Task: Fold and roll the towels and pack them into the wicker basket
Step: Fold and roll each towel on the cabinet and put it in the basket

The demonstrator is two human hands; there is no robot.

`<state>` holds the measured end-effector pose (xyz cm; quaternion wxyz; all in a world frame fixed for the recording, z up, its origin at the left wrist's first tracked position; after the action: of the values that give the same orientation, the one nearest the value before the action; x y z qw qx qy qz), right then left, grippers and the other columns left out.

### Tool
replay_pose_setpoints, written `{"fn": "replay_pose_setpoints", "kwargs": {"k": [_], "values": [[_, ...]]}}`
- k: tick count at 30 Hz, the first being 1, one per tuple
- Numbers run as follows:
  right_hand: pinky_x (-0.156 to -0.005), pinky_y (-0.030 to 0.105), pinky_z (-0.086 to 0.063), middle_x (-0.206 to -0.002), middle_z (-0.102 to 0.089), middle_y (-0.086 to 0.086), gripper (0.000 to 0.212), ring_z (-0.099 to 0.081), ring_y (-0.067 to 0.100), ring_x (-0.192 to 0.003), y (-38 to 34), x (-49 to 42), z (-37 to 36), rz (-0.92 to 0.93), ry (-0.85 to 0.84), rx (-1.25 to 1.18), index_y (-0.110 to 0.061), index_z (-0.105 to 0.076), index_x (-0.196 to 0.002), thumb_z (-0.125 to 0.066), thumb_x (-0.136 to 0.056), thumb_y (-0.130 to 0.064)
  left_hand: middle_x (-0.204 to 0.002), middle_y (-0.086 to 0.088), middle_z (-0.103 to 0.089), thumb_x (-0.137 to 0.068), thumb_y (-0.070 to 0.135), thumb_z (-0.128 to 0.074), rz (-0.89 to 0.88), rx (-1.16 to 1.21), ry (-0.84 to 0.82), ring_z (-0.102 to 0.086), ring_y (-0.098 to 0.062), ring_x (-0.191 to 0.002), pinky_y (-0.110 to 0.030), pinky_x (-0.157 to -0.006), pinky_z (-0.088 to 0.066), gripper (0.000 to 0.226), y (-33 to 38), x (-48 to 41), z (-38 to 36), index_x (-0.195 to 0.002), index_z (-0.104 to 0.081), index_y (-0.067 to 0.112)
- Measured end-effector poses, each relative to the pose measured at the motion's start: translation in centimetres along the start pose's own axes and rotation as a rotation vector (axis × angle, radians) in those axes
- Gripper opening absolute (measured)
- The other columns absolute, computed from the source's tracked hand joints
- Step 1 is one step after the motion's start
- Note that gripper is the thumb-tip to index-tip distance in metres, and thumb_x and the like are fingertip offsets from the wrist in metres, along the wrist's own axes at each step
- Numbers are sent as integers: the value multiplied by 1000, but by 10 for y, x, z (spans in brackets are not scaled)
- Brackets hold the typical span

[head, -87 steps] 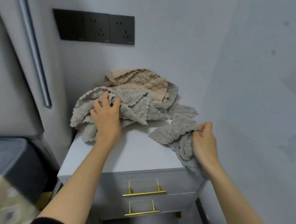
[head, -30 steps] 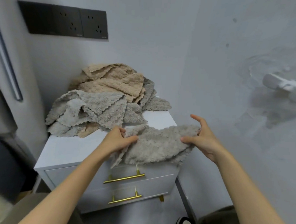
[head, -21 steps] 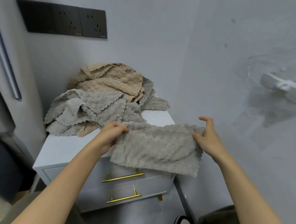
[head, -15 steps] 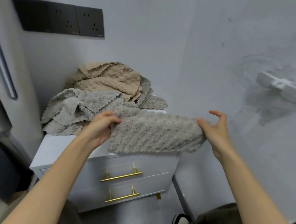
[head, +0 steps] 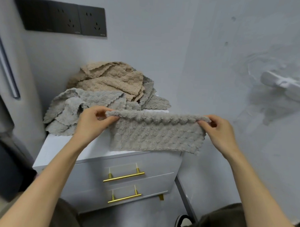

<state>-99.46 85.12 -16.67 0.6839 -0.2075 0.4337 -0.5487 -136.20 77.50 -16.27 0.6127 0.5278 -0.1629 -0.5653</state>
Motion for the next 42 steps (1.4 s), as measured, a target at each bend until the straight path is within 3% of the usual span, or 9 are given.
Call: {"fn": "replay_pose_setpoints", "kwargs": {"k": [3, 6, 11, 14, 21, 27, 31, 38, 42], "values": [[-67, 27, -39, -87, -56, 2, 19, -53, 16, -82, -7, -1, 1, 9, 14, -58, -14, -58, -81, -56, -95, -26, -91, 6, -57, -89, 22, -64, 24, 73, -65, -52, 2, -74, -7, -66, -40, 7, 3, -2, -4, -86, -61, 27], [-60, 28, -31, -75, -44, 1, 26, -40, 12, -66, -5, 0, -4, -82, 8, -264, -17, -40, -78, -48, -99, -29, -65, 2, -45, -94, 33, -54, 89, 262, -170, -40, -8, -59, -21, -54, -32, 11, 2, 2, -14, -89, -52, 23], [-65, 34, -38, -80, -55, 9, 19, -49, 17, -71, 0, -10, -17, -97, 59, -275, -19, -47, -90, -49, -98, -36, -56, 4, -24, -97, 33, -49, 144, 156, -89, -22, -5, -42, -20, -42, -22, 13, -12, 2, -22, -95, -45, 22], [-65, 31, -38, -75, -59, 0, 19, -52, 12, -67, 5, -17, -32, -106, 41, -200, -17, -52, -91, -52, -96, -35, -54, 0, -31, -97, 32, -50, 193, 42, -84, -28, -7, -39, -23, -41, -26, 19, -31, 0, -25, -99, -47, 14], [-65, 28, -36, -84, -61, 4, 15, -54, 18, -76, 29, -37, -62, -220, 26, -131, -14, -60, -95, -60, -93, -30, -60, -6, -46, -97, 31, -53, -24, -403, -10, -42, -19, -53, -31, -50, -28, 27, -32, -9, -23, -92, -48, 5], [-79, 27, -43, -105, -60, 7, 25, -56, 18, -92, 46, -40, -79, -354, -9, -195, -14, -59, -118, -55, -94, -12, -59, 0, -48, -94, 25, -58, -119, -457, 22, -47, -16, -54, -33, -51, -34, 14, -37, -19, -30, -99, -51, 15], [-88, 33, -50, -108, -59, 2, 36, -58, 18, -98, 48, -38, -83, -353, -87, -119, -16, -56, -124, -59, -89, -8, -81, 4, -57, -92, 22, -60, -75, -456, -20, -57, -19, -76, -33, -60, -42, 20, -50, -19, -39, -109, -52, 15], [-89, 38, -50, -97, -62, 5, 17, -58, 23, -92, 53, -25, -62, -375, -149, 112, -13, -61, -102, -60, -87, -20, -124, 1, -55, -86, 37, -66, -169, -696, -90, -47, -24, -115, -37, -80, -47, 39, -35, -2, -35, -121, -56, 22], [-59, 28, -48, -78, -62, 7, 21, -53, 21, -66, 57, -8, -61, -437, -309, 203, -9, -60, -78, -56, -91, -26, -119, 13, -53, -79, 59, -61, -195, -626, -332, -39, -15, -112, -33, -91, -39, 47, -30, 11, -46, -118, -57, 34]]}}
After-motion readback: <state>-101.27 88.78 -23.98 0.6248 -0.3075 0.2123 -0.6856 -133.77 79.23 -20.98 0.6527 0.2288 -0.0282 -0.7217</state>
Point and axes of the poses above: each hand's wrist, its own x-axis away from the middle knuckle, its own z-axis out of the back of the hand, y = z × x, the point moved 9 cm from there along -x, towards the middle knuckle
